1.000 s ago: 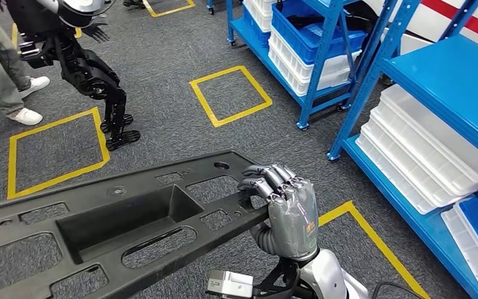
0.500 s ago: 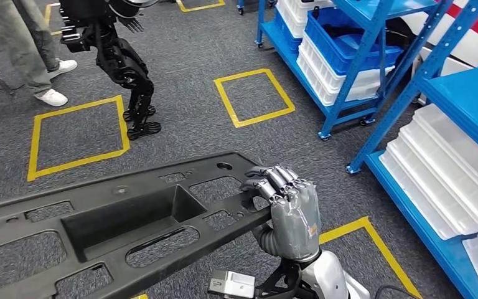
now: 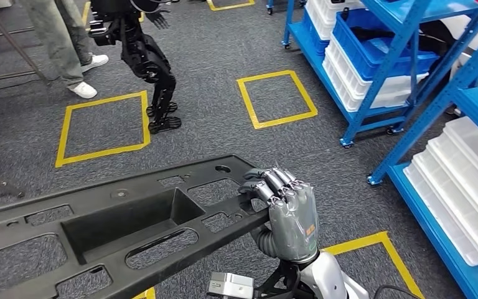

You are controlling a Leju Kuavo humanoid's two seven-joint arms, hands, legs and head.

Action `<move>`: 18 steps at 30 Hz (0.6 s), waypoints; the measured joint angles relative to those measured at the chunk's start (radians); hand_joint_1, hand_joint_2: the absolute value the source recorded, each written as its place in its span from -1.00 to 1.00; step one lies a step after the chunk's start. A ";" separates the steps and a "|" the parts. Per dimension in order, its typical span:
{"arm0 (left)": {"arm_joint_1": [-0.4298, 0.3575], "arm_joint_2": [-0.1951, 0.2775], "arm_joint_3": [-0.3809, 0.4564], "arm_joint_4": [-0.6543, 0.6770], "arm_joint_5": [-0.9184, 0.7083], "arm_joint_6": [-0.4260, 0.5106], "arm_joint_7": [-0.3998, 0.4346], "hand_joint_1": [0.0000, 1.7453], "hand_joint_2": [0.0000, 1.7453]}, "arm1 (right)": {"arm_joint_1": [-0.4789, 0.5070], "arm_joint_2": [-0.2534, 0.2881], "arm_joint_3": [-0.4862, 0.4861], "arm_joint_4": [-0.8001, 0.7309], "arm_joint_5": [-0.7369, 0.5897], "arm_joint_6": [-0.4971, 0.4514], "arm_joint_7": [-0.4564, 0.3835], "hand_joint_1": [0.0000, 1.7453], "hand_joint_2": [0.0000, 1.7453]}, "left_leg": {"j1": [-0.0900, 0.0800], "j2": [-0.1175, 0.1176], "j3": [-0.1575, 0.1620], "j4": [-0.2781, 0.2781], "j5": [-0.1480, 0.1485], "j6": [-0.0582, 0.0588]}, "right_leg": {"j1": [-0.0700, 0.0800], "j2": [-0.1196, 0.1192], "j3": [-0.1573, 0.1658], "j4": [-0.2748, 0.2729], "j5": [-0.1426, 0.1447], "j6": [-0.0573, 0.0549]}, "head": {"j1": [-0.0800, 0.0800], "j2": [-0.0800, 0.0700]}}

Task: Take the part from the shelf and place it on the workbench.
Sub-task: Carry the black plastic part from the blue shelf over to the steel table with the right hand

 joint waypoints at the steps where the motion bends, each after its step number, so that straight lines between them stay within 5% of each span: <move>1: 0.001 0.000 0.000 0.000 0.000 0.000 0.000 -1.00 1.00 | 0.000 0.000 0.000 0.000 0.000 0.000 0.000 1.00 1.00 | 0.000 0.004 0.018 -0.039 0.028 0.002 | 0.000 -0.009 0.003 0.000 -0.002 0.001 | 0.000 0.000; 4: 0.000 0.000 0.000 0.000 0.002 0.001 -0.001 -1.00 1.00 | 0.000 0.000 0.000 0.000 0.000 0.000 0.000 1.00 1.00 | -0.008 0.047 0.111 -0.234 0.112 0.016 | 0.003 -0.034 0.015 0.000 -0.012 0.009 | 0.000 0.000; 6: 0.000 0.000 0.000 0.000 0.004 0.001 -0.001 -1.00 1.00 | 0.000 0.000 0.000 0.000 0.000 0.000 0.000 1.00 1.00 | -0.018 0.058 0.123 -0.273 0.116 0.025 | 0.005 -0.047 0.019 -0.003 -0.016 0.017 | 0.000 0.000; 8: 0.002 0.001 0.000 0.000 0.007 0.001 -0.002 -1.00 1.00 | -0.002 0.000 0.000 0.000 0.000 0.000 0.001 1.00 1.00 | -0.017 0.038 0.125 -0.284 0.121 0.034 | 0.004 -0.056 0.026 -0.009 -0.019 0.027 | 0.000 0.000; 11: 0.000 0.002 0.000 0.000 0.009 0.002 -0.004 -1.00 1.00 | -0.007 0.000 0.000 0.001 0.000 0.000 0.001 1.00 1.00 | -0.009 0.013 0.142 -0.309 0.132 0.052 | 0.001 -0.003 -0.001 0.068 -0.072 0.036 | 0.006 0.000; 14: -0.001 0.002 0.000 0.000 0.009 0.002 -0.005 -1.00 1.00 | -0.007 -0.001 0.000 0.005 0.000 0.000 0.001 1.00 1.00 | -0.012 -0.016 0.143 -0.309 0.131 0.060 | 0.002 0.035 -0.095 0.243 -0.137 0.037 | 0.014 0.000; 16: 0.000 0.002 0.000 0.000 0.008 0.001 -0.005 -1.00 1.00 | -0.007 -0.001 0.000 0.008 0.000 0.000 0.001 1.00 1.00 | -0.012 -0.039 0.143 -0.304 0.129 0.060 | 0.001 0.040 -0.101 0.234 -0.100 0.037 | 0.015 0.000; 18: -0.001 0.002 0.000 0.000 0.006 0.000 -0.004 -1.00 1.00 | -0.007 -0.001 0.000 0.009 0.000 -0.002 0.003 1.00 1.00 | -0.011 -0.064 0.143 -0.295 0.123 0.054 | -0.002 0.062 -0.053 0.112 -0.027 0.036 | 0.018 0.000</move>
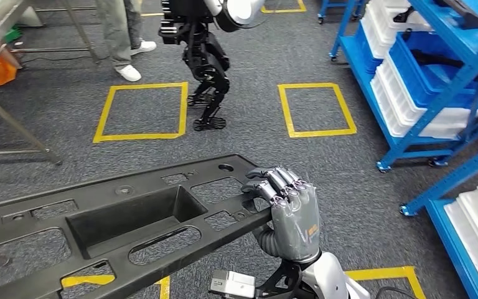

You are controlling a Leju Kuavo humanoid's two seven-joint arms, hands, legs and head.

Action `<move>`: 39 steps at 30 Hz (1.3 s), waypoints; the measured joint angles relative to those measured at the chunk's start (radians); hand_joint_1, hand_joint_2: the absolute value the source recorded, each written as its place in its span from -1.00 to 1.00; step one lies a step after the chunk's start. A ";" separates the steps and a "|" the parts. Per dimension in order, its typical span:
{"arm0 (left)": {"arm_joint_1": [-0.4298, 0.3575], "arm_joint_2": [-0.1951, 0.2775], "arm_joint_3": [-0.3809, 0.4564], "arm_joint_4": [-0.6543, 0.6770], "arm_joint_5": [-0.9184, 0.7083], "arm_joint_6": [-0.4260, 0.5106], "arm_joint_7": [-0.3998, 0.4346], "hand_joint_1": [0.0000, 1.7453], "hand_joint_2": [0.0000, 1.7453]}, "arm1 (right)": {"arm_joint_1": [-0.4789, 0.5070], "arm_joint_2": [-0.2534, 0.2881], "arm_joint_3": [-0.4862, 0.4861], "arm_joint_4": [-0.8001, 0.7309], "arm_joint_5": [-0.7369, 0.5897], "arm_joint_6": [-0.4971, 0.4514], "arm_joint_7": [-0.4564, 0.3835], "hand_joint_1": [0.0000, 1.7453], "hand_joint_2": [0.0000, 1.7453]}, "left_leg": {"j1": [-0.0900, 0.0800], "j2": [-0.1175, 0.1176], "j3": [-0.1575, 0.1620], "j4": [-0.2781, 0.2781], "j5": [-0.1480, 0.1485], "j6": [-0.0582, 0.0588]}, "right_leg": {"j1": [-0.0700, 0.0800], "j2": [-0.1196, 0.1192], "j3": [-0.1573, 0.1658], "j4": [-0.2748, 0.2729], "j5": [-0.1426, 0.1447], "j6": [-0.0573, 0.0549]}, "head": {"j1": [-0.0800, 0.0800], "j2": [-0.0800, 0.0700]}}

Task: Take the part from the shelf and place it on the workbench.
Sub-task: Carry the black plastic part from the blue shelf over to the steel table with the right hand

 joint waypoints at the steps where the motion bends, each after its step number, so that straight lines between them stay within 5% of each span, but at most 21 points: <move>1: -0.001 0.000 0.000 0.000 -0.001 0.000 0.001 -1.00 1.00 | 0.000 0.000 0.000 0.000 0.000 -0.001 0.001 1.00 1.00 | 0.000 -0.012 -0.003 0.007 -0.004 -0.005 | -0.002 0.015 0.022 -0.055 0.023 -0.001 | 0.001 0.000; 3: -0.002 0.000 0.000 0.000 -0.004 -0.001 0.004 -1.00 1.00 | 0.000 0.000 0.000 0.001 0.001 -0.002 0.004 1.00 1.00 | 0.000 -0.028 -0.011 0.016 -0.007 -0.015 | -0.001 0.032 0.040 -0.102 0.033 -0.005 | 0.001 0.000; 5: -0.002 0.000 0.000 0.000 -0.006 -0.001 0.006 -1.00 1.00 | -0.001 0.000 0.000 0.001 0.001 -0.002 0.004 1.00 1.00 | 0.003 -0.037 -0.014 0.017 -0.007 -0.024 | 0.002 0.016 0.042 -0.106 0.036 -0.013 | 0.000 0.000; 7: -0.003 0.001 0.000 0.000 -0.007 -0.001 0.008 -1.00 1.00 | -0.003 0.001 0.000 0.001 0.001 -0.001 0.005 1.00 1.00 | 0.001 -0.006 -0.024 0.047 -0.026 -0.035 | 0.001 -0.004 0.047 -0.112 0.039 -0.023 | -0.006 0.000; 9: -0.006 0.001 0.000 0.000 -0.007 -0.001 0.009 -1.00 1.00 | -0.003 0.002 0.000 0.001 0.002 -0.001 0.005 1.00 1.00 | 0.001 0.043 -0.069 0.149 -0.080 -0.045 | 0.002 -0.027 0.051 -0.114 0.037 -0.030 | -0.014 0.000; 12: -0.004 0.001 0.000 0.000 -0.008 -0.001 0.011 -1.00 1.00 | -0.001 0.003 0.000 0.001 0.003 -0.001 0.005 1.00 1.00 | 0.009 0.062 -0.147 0.300 -0.129 -0.052 | 0.005 -0.063 0.055 -0.114 0.031 -0.035 | -0.017 0.000; 14: -0.002 0.001 0.000 0.000 -0.009 -0.001 0.012 -1.00 1.00 | 0.000 0.003 0.000 0.001 0.003 -0.001 0.004 1.00 1.00 | 0.011 0.070 -0.121 0.241 -0.079 -0.050 | 0.006 -0.085 0.061 -0.114 0.024 -0.033 | -0.017 0.000; 16: -0.004 0.001 0.000 0.000 -0.009 -0.001 0.013 -1.00 1.00 | 0.000 0.003 -0.001 0.001 0.003 -0.001 0.004 1.00 1.00 | 0.005 0.108 -0.057 0.103 -0.018 -0.042 | 0.008 -0.105 0.072 -0.113 0.015 -0.026 | -0.017 0.000; 18: -0.007 0.001 0.000 -0.001 -0.010 -0.002 0.014 -1.00 1.00 | 0.001 0.003 -0.002 0.001 0.004 -0.001 0.004 1.00 1.00 | -0.005 0.137 -0.026 0.030 0.000 -0.033 | 0.012 -0.121 0.079 -0.114 0.008 -0.018 | -0.016 0.000; 20: -0.006 0.001 0.000 -0.001 -0.010 -0.002 0.015 -1.00 1.00 | 0.001 0.003 -0.002 0.001 0.005 -0.001 0.004 1.00 1.00 | -0.009 0.124 -0.025 0.023 -0.003 -0.024 | 0.013 -0.137 0.085 -0.118 0.003 -0.010 | -0.014 0.000; 23: -0.006 0.001 0.000 -0.001 -0.012 -0.003 0.015 -1.00 1.00 | 0.001 0.003 -0.005 0.000 0.006 -0.001 0.004 1.00 1.00 | -0.003 0.096 -0.013 0.004 0.003 -0.005 | 0.007 -0.089 0.073 -0.066 -0.037 0.000 | -0.011 0.000; 25: -0.009 0.001 0.000 -0.001 -0.014 -0.005 0.015 -1.00 1.00 | 0.005 0.003 -0.009 0.000 0.007 -0.002 0.003 1.00 1.00 | -0.002 0.075 -0.010 0.001 0.004 0.004 | 0.006 -0.040 0.010 0.058 -0.095 0.000 | -0.005 0.000; 27: -0.009 0.001 -0.001 -0.001 -0.016 -0.008 0.016 -1.00 1.00 | 0.011 0.003 -0.011 0.000 0.008 -0.002 0.003 1.00 1.00 | -0.002 0.049 -0.009 0.002 0.003 0.006 | 0.006 -0.026 -0.051 0.157 -0.117 0.002 | -0.001 0.000; 29: -0.008 0.001 -0.002 -0.001 -0.017 -0.010 0.016 -1.00 1.00 | 0.014 0.003 -0.012 0.000 0.009 -0.002 0.003 1.00 1.00 | -0.001 0.021 -0.006 0.006 0.000 0.004 | 0.004 -0.020 -0.047 0.117 -0.062 0.003 | 0.000 0.000; 31: -0.009 0.001 -0.002 -0.001 -0.018 -0.011 0.017 -1.00 1.00 | 0.014 0.003 -0.014 0.000 0.011 -0.002 0.004 1.00 1.00 | 0.001 -0.004 -0.006 0.018 -0.008 -0.004 | -0.002 0.013 0.000 -0.010 0.012 0.006 | 0.002 0.000; 33: -0.010 0.001 -0.002 -0.001 -0.019 -0.012 0.018 -1.00 1.00 | 0.016 0.003 -0.015 -0.001 0.013 -0.002 0.004 1.00 1.00 | 0.002 -0.026 -0.014 0.030 -0.014 -0.015 | -0.006 0.046 0.027 -0.081 0.035 0.004 | 0.003 0.000; 35: -0.008 0.001 -0.002 -0.001 -0.019 -0.013 0.019 -1.00 1.00 | 0.017 0.003 -0.015 -0.001 0.016 -0.002 0.004 1.00 1.00 | 0.004 -0.045 -0.020 0.033 -0.013 -0.024 | -0.003 0.041 0.029 -0.087 0.032 -0.004 | 0.001 0.000; 37: -0.007 0.001 -0.003 -0.001 -0.019 -0.014 0.019 -1.00 1.00 | 0.017 0.003 -0.015 -0.002 0.018 -0.002 0.005 1.00 1.00 | 0.004 -0.033 -0.025 0.047 -0.022 -0.033 | -0.003 0.019 0.035 -0.093 0.034 -0.014 | -0.002 0.000; 39: -0.010 0.001 -0.003 -0.001 -0.019 -0.016 0.019 -1.00 1.00 | 0.017 0.004 -0.016 -0.002 0.019 -0.002 0.005 1.00 1.00 | 0.003 0.017 -0.060 0.127 -0.066 -0.043 | -0.003 -0.008 0.041 -0.099 0.034 -0.023 | -0.011 0.000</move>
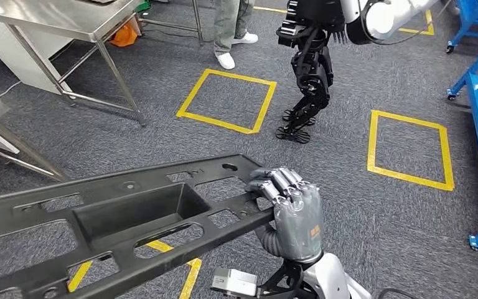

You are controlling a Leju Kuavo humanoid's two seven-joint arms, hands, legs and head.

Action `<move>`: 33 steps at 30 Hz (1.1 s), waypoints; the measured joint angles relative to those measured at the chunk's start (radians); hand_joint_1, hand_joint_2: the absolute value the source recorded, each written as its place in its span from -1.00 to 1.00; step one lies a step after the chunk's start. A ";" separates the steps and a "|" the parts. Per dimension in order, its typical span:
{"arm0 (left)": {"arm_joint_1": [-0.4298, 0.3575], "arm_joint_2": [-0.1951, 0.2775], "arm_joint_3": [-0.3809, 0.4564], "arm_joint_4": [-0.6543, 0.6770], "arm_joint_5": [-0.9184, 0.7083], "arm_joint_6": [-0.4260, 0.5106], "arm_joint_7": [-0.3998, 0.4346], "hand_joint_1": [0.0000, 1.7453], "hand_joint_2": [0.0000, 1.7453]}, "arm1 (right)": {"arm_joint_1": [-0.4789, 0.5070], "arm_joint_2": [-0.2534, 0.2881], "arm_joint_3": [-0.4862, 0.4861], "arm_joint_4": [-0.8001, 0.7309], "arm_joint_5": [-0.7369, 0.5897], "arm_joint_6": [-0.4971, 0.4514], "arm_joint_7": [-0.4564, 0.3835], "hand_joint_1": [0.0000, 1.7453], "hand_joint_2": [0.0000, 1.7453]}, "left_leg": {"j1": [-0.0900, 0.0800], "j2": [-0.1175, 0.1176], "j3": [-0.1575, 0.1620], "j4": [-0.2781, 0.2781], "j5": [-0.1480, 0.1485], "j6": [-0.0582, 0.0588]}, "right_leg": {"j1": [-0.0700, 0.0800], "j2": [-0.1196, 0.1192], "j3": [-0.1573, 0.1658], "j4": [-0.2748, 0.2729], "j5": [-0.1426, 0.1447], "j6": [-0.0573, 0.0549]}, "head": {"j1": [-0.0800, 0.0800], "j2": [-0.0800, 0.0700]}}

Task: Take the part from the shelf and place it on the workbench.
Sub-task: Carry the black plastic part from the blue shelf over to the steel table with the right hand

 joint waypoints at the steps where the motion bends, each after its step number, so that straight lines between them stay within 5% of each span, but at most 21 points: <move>1: -0.001 0.000 0.000 0.000 0.000 -0.001 0.000 -1.00 1.00 | 0.001 0.000 0.000 0.000 0.000 0.000 0.000 1.00 1.00 | 0.000 0.024 -0.031 0.063 -0.030 -0.004 | 0.002 -0.013 0.002 -0.001 -0.002 -0.003 | -0.004 0.000; 3: -0.001 0.000 0.000 0.000 0.001 -0.002 0.000 -1.00 1.00 | 0.002 0.000 0.000 0.000 0.000 0.001 0.000 1.00 1.00 | 0.003 0.044 -0.084 0.167 -0.064 -0.007 | 0.006 -0.040 0.003 0.000 -0.006 -0.007 | -0.007 0.000; 4: 0.000 0.000 0.000 0.000 0.002 -0.002 -0.001 -1.00 1.00 | 0.002 0.000 0.000 0.000 0.000 0.001 0.000 1.00 1.00 | 0.004 0.046 -0.089 0.174 -0.056 -0.006 | 0.007 -0.052 0.005 0.000 -0.008 -0.007 | -0.007 0.000; 8: 0.000 0.000 0.000 0.000 0.002 -0.002 -0.002 -1.00 1.00 | 0.002 0.001 0.000 -0.001 0.000 0.001 0.001 1.00 1.00 | -0.006 0.087 0.020 -0.049 0.052 0.011 | 0.010 -0.092 0.021 -0.002 -0.020 0.000 | -0.007 0.000; 10: 0.000 0.000 0.000 0.000 0.004 -0.004 -0.005 -1.00 1.00 | 0.001 0.001 0.000 -0.001 0.000 0.001 0.001 1.00 1.00 | -0.017 0.099 0.037 -0.094 0.057 0.019 | 0.010 -0.105 0.026 -0.004 -0.024 0.007 | -0.006 0.000; 12: 0.003 0.002 0.000 0.000 0.007 -0.007 -0.008 -1.00 1.00 | 0.001 0.002 -0.001 -0.001 0.000 0.003 0.001 1.00 1.00 | -0.017 0.083 0.039 -0.105 0.062 0.028 | 0.009 -0.112 0.032 -0.007 -0.029 0.016 | -0.006 0.000; 15: 0.001 0.003 0.000 0.000 0.010 -0.014 -0.015 -1.00 1.00 | 0.001 0.002 -0.002 -0.001 0.000 0.005 0.001 1.00 1.00 | -0.007 0.060 0.056 -0.128 0.070 0.045 | 0.005 -0.055 0.009 0.064 -0.077 0.024 | -0.004 0.000; 17: -0.001 0.003 0.001 0.000 0.011 -0.020 -0.021 -1.00 1.00 | 0.005 0.002 -0.004 -0.001 0.000 0.006 0.000 1.00 1.00 | -0.008 0.042 0.058 -0.129 0.070 0.051 | 0.006 -0.023 -0.056 0.189 -0.131 0.026 | 0.001 0.000; 19: 0.000 0.003 0.001 0.000 0.012 -0.022 -0.029 -1.00 1.00 | 0.010 0.001 -0.007 -0.001 0.000 0.006 0.000 1.00 1.00 | -0.008 0.019 0.059 -0.127 0.068 0.052 | 0.005 -0.017 -0.103 0.260 -0.136 0.030 | 0.004 0.000; 21: 0.000 0.003 0.001 0.000 0.013 -0.022 -0.037 -1.00 1.00 | 0.011 0.001 -0.009 -0.001 0.001 0.007 -0.001 1.00 1.00 | -0.006 -0.007 0.063 -0.122 0.064 0.048 | 0.002 -0.009 -0.081 0.186 -0.067 0.032 | 0.005 0.000; 23: -0.001 0.003 0.001 0.000 0.014 -0.022 -0.044 -1.00 1.00 | 0.011 0.002 -0.009 -0.001 0.000 0.007 -0.003 1.00 1.00 | -0.004 -0.031 0.059 -0.108 0.055 0.039 | -0.005 0.032 -0.032 0.063 -0.008 0.033 | 0.006 0.000; 25: -0.001 0.003 0.001 0.000 0.016 -0.020 -0.050 -1.00 1.00 | 0.012 0.002 -0.010 -0.001 -0.001 0.006 -0.006 1.00 1.00 | -0.002 -0.051 0.048 -0.097 0.051 0.027 | -0.006 0.061 -0.015 0.011 0.001 0.030 | 0.006 0.000; 27: 0.002 0.005 0.001 0.000 0.019 -0.019 -0.052 -1.00 1.00 | 0.011 0.002 -0.010 -0.001 -0.002 0.006 -0.008 1.00 1.00 | 0.000 -0.069 0.041 -0.097 0.053 0.016 | -0.003 0.046 -0.013 0.006 0.001 0.020 | 0.005 0.000; 30: 0.001 0.008 0.001 0.000 0.021 -0.019 -0.053 -1.00 1.00 | 0.009 0.002 -0.010 -0.001 -0.004 0.006 -0.009 1.00 1.00 | -0.003 -0.018 0.017 -0.035 0.016 0.001 | -0.005 0.007 -0.001 -0.005 0.003 0.005 | -0.004 0.000; 33: 0.001 0.008 0.001 0.000 0.021 -0.019 -0.054 -1.00 1.00 | 0.010 0.003 -0.010 -0.001 -0.005 0.006 -0.009 1.00 1.00 | 0.002 0.041 -0.074 0.145 -0.060 -0.011 | 0.000 -0.035 0.005 -0.007 -0.003 -0.003 | -0.012 0.000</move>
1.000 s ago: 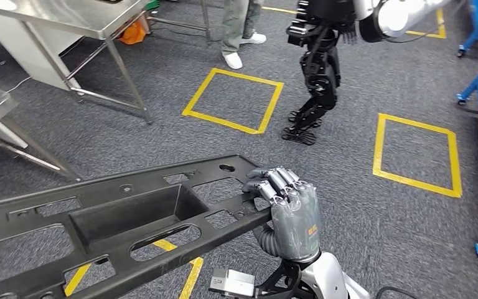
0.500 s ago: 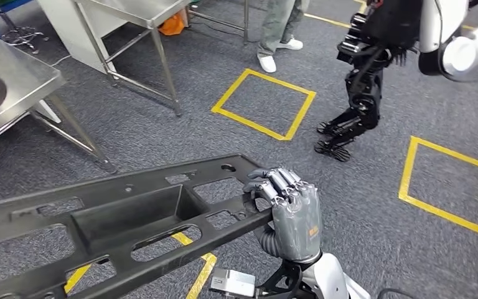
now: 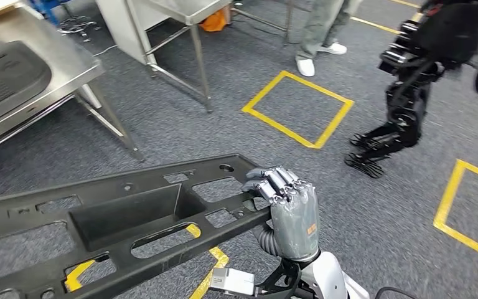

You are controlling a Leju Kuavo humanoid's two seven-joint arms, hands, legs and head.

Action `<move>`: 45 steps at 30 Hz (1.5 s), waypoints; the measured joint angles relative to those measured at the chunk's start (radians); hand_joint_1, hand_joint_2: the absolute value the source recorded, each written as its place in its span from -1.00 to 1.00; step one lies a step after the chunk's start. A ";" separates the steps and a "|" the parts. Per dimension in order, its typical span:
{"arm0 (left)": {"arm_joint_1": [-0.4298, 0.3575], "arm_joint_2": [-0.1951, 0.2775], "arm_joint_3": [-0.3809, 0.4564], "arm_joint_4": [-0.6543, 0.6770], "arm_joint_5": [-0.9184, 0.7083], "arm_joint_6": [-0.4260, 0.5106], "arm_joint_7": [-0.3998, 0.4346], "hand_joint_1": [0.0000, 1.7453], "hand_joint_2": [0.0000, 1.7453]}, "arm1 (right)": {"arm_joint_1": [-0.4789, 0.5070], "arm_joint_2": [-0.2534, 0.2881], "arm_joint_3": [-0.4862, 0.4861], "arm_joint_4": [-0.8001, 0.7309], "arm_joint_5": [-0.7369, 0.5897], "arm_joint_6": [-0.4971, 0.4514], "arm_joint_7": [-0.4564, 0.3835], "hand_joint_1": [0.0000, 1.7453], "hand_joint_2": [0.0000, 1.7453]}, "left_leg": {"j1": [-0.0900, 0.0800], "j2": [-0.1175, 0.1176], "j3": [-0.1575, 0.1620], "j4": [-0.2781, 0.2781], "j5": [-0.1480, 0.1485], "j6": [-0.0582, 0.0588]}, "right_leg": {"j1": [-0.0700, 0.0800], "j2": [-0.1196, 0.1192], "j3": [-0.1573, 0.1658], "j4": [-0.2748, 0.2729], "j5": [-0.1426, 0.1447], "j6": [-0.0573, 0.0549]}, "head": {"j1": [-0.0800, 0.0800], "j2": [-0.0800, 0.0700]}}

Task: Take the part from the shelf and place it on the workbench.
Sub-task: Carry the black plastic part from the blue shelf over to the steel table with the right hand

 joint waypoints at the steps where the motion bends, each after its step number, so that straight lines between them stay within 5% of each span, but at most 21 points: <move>1: 0.002 0.000 0.000 0.000 0.000 0.000 0.000 -1.00 1.00 | 0.000 0.000 0.000 0.000 0.000 0.000 0.000 1.00 1.00 | 0.002 0.004 -0.017 0.028 -0.001 -0.001 | 0.001 -0.013 0.002 0.000 -0.003 0.000 | 0.000 0.000; 2: 0.003 0.000 0.000 0.000 0.000 0.000 0.000 -1.00 1.00 | 0.000 0.000 0.000 0.000 0.000 0.000 0.000 1.00 1.00 | 0.003 0.007 -0.015 0.019 0.015 -0.001 | 0.001 -0.026 0.005 0.000 -0.006 0.001 | -0.001 0.000; 5: 0.004 0.000 0.000 0.000 0.000 0.000 0.000 -1.00 1.00 | 0.000 0.000 0.000 0.000 -0.001 -0.001 0.000 1.00 1.00 | -0.002 0.050 0.071 -0.167 0.111 0.010 | 0.003 -0.057 0.019 0.000 -0.018 0.009 | -0.001 0.000; 7: 0.004 0.000 0.000 0.000 0.000 -0.001 0.001 -1.00 1.00 | -0.001 0.000 0.000 0.000 -0.002 -0.001 0.000 1.00 1.00 | -0.013 0.077 0.100 -0.237 0.129 0.023 | 0.006 -0.071 0.027 -0.002 -0.024 0.016 | 0.000 0.000; 9: 0.004 0.001 0.000 0.000 0.000 -0.001 0.002 -1.00 1.00 | -0.001 0.000 0.000 0.000 -0.003 -0.002 -0.001 1.00 1.00 | -0.018 0.065 0.101 -0.242 0.127 0.033 | 0.006 -0.084 0.034 -0.007 -0.028 0.025 | 0.000 0.000; 12: 0.001 0.001 0.000 0.000 0.000 -0.001 0.002 -1.00 1.00 | -0.002 0.000 0.000 0.000 -0.005 -0.002 -0.001 1.00 1.00 | -0.010 0.037 0.116 -0.262 0.132 0.051 | 0.001 -0.039 0.026 0.041 -0.066 0.037 | 0.002 0.000; 14: -0.001 0.001 0.000 0.000 -0.001 -0.001 0.003 -1.00 1.00 | 0.000 0.000 -0.001 0.000 -0.005 -0.003 -0.002 1.00 1.00 | -0.008 0.017 0.121 -0.265 0.132 0.060 | 0.000 0.006 -0.035 0.161 -0.122 0.039 | 0.007 0.000; 16: -0.001 0.001 0.000 0.000 -0.003 -0.001 0.003 -1.00 1.00 | 0.003 0.000 -0.001 0.002 -0.007 -0.003 -0.003 1.00 1.00 | -0.009 -0.007 0.122 -0.264 0.131 0.063 | 0.001 0.017 -0.098 0.264 -0.147 0.041 | 0.010 0.000; 18: 0.000 0.001 0.000 0.000 -0.007 0.000 0.003 -1.00 1.00 | 0.004 0.000 -0.001 0.003 -0.008 -0.004 -0.004 1.00 1.00 | -0.008 -0.035 0.126 -0.261 0.128 0.061 | 0.000 0.022 -0.099 0.230 -0.093 0.042 | 0.011 0.000; 21: -0.001 0.001 0.000 0.000 -0.009 0.003 0.003 -1.00 1.00 | 0.003 0.000 -0.002 0.003 -0.010 -0.003 -0.006 1.00 1.00 | -0.006 -0.072 0.124 -0.245 0.117 0.049 | -0.007 0.073 -0.032 0.050 0.003 0.040 | 0.013 0.000; 23: -0.001 0.001 0.000 0.000 -0.008 0.007 0.003 -1.00 1.00 | 0.002 0.000 -0.002 0.004 -0.011 -0.003 -0.008 1.00 1.00 | -0.004 -0.090 0.115 -0.239 0.115 0.037 | -0.006 0.092 -0.020 0.016 0.003 0.035 | 0.013 0.000; 25: 0.002 0.001 0.000 0.000 -0.008 0.013 0.003 -1.00 1.00 | 0.000 0.001 -0.002 0.004 -0.011 -0.002 -0.009 1.00 1.00 | -0.001 -0.100 0.112 -0.238 0.115 0.026 | -0.004 0.073 -0.015 0.008 0.005 0.024 | 0.013 0.000; 27: 0.001 0.002 0.000 0.000 -0.009 0.020 0.002 -1.00 1.00 | -0.002 0.003 -0.002 0.004 -0.011 -0.002 -0.009 1.00 1.00 | -0.003 -0.063 0.099 -0.201 0.093 0.015 | -0.007 0.048 -0.008 0.001 0.006 0.012 | 0.006 0.000; 29: -0.001 0.002 0.000 0.000 -0.009 0.026 0.002 -1.00 1.00 | -0.003 0.005 -0.002 0.004 -0.012 -0.001 -0.010 1.00 1.00 | -0.003 -0.012 0.047 -0.093 0.038 0.005 | -0.006 0.021 -0.002 -0.001 0.003 0.004 | -0.002 0.000; 31: 0.001 0.002 0.000 0.000 -0.008 0.029 0.002 -1.00 1.00 | -0.003 0.006 -0.002 0.004 -0.012 -0.001 -0.011 1.00 1.00 | 0.003 0.004 -0.010 0.016 0.002 -0.001 | -0.003 -0.006 0.001 -0.001 -0.002 0.002 | -0.003 0.000; 32: 0.003 0.002 0.000 0.000 -0.005 0.030 0.002 -1.00 1.00 | -0.003 0.006 -0.002 0.004 -0.012 0.000 -0.012 1.00 1.00 | 0.006 0.006 -0.019 0.028 0.009 -0.002 | -0.003 -0.019 0.003 -0.001 -0.005 0.002 | -0.003 0.000; 36: 0.004 0.002 0.000 0.000 0.002 0.032 0.000 -1.00 1.00 | -0.004 0.006 -0.002 0.004 -0.012 0.000 -0.014 1.00 1.00 | -0.001 0.053 0.084 -0.192 0.123 0.010 | -0.001 -0.059 0.024 -0.002 -0.020 0.013 | -0.003 0.000; 38: 0.004 0.002 0.000 0.000 0.002 0.031 -0.006 -1.00 1.00 | -0.005 0.006 -0.002 0.004 -0.012 0.000 -0.015 1.00 1.00 | -0.011 0.068 0.102 -0.238 0.128 0.022 | 0.002 -0.073 0.032 -0.006 -0.026 0.022 | -0.003 0.000; 40: 0.005 0.002 0.000 0.000 0.002 0.030 -0.015 -1.00 1.00 | -0.008 0.006 -0.002 0.004 -0.012 0.000 -0.015 1.00 1.00 | -0.011 0.050 0.104 -0.244 0.129 0.033 | 0.002 -0.084 0.042 -0.012 -0.031 0.033 | -0.003 0.000; 43: 0.002 0.002 0.001 0.000 0.002 0.030 -0.022 -1.00 1.00 | -0.013 0.006 -0.002 0.005 -0.012 -0.001 -0.015 1.00 1.00 | -0.002 0.024 0.122 -0.265 0.134 0.052 | -0.001 -0.034 0.026 0.054 -0.078 0.042 | 0.002 0.000; 45: 0.000 0.002 0.001 0.000 0.002 0.030 -0.023 -1.00 1.00 | -0.013 0.006 -0.002 0.006 -0.012 -0.001 -0.015 1.00 1.00 | -0.003 0.006 0.125 -0.267 0.134 0.059 | 0.000 0.007 -0.040 0.182 -0.134 0.042 | 0.008 0.000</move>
